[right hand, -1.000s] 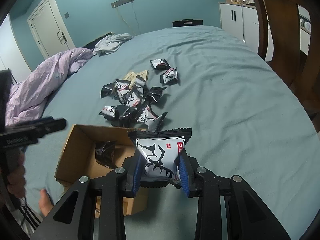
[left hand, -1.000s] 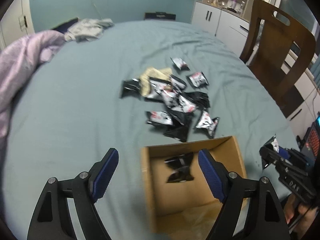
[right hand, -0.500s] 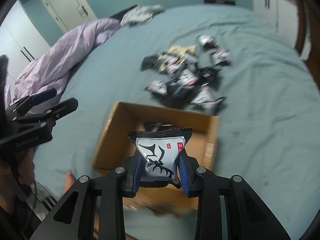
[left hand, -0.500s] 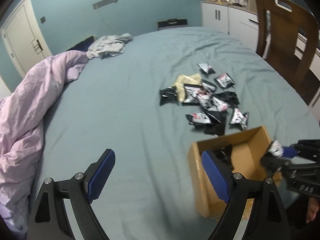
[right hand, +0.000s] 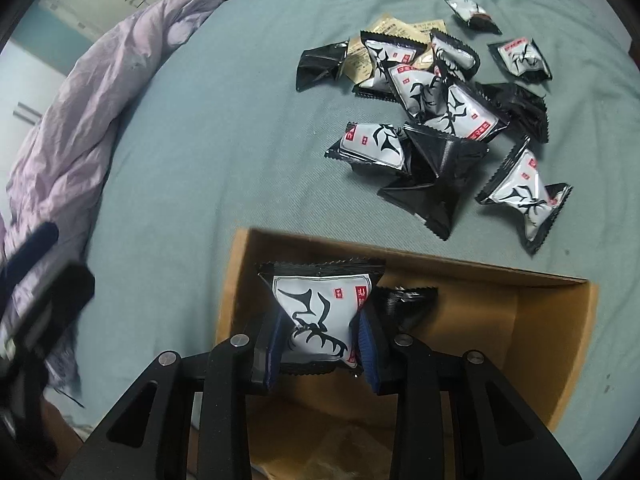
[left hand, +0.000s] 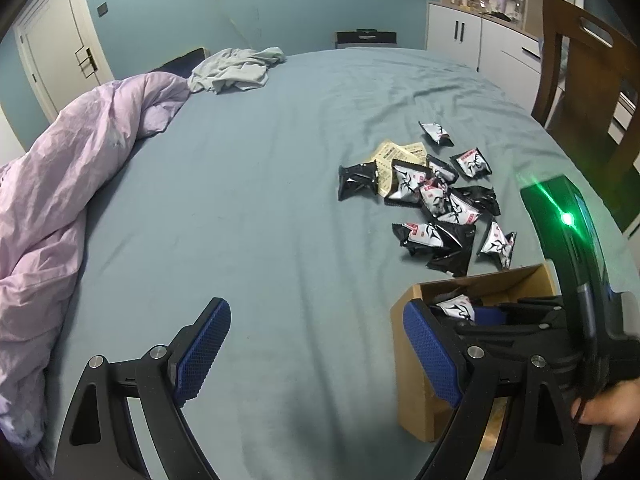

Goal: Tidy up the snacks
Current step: 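Lower the white packet into the box and open the right gripper, then grasp a white packet with the right gripper while the left gripper grasps another, then drop the left gripper's packet into the box and open the left gripper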

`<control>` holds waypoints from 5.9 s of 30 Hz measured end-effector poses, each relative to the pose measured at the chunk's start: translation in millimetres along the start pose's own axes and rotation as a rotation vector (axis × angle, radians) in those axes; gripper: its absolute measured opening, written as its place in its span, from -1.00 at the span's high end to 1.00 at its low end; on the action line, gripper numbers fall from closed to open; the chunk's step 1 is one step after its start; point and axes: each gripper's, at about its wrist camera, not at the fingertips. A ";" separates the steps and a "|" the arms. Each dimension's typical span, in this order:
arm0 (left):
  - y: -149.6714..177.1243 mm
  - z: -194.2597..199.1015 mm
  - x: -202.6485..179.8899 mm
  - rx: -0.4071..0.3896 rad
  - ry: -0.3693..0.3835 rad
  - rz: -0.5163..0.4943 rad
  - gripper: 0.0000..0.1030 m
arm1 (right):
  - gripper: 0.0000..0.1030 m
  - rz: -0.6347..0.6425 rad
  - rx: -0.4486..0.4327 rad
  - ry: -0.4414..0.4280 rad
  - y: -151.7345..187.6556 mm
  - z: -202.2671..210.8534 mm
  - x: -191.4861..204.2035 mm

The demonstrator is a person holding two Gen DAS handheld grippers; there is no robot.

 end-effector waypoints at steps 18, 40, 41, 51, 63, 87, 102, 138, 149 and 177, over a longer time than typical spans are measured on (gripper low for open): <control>3.9 4.0 -28.0 -0.006 0.029 -0.086 -0.74 | -0.29 -0.037 -0.206 0.065 25.9 146.4 -68.0; 2.8 -12.2 -74.6 0.008 0.060 -0.189 -0.75 | -0.39 -0.157 -0.281 0.140 46.0 131.5 -160.8; 2.9 -12.5 -77.4 0.010 0.065 -0.194 -0.75 | -0.39 -0.179 -0.279 0.130 35.1 121.9 -172.4; 3.3 -16.8 -91.9 0.031 0.111 -0.206 -0.75 | -0.39 -0.255 -0.297 0.123 1.8 102.1 -192.8; -4.3 -16.4 -84.3 0.031 0.147 -0.144 -0.75 | -0.39 -0.126 -0.150 0.021 -33.9 29.2 -157.0; -8.7 -21.0 -75.7 0.007 0.082 -0.141 -0.75 | 0.39 0.041 -0.289 0.075 -31.7 48.3 -115.6; -38.0 -164.9 -96.8 0.262 0.215 -0.208 -0.77 | 0.39 -0.138 -0.305 0.045 -17.3 54.1 -149.6; -26.0 18.0 -39.5 -0.039 0.305 0.100 0.45 | 0.39 -0.088 -0.551 0.022 97.9 185.3 -121.6; 7.7 57.8 -52.7 -0.077 0.322 0.064 0.45 | 0.39 -0.052 -0.555 0.007 123.8 201.6 -111.5; 51.4 -45.1 -99.8 0.264 0.299 -0.085 0.42 | 0.39 -0.001 -0.484 0.074 110.8 165.8 -92.4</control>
Point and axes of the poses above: each gripper's, at about its wrist camera, not at the fingertips, and z roughly against the way its jaws point, x to its left, y to its underside, and after that the axes turned 14 degrees about -x, right-handed
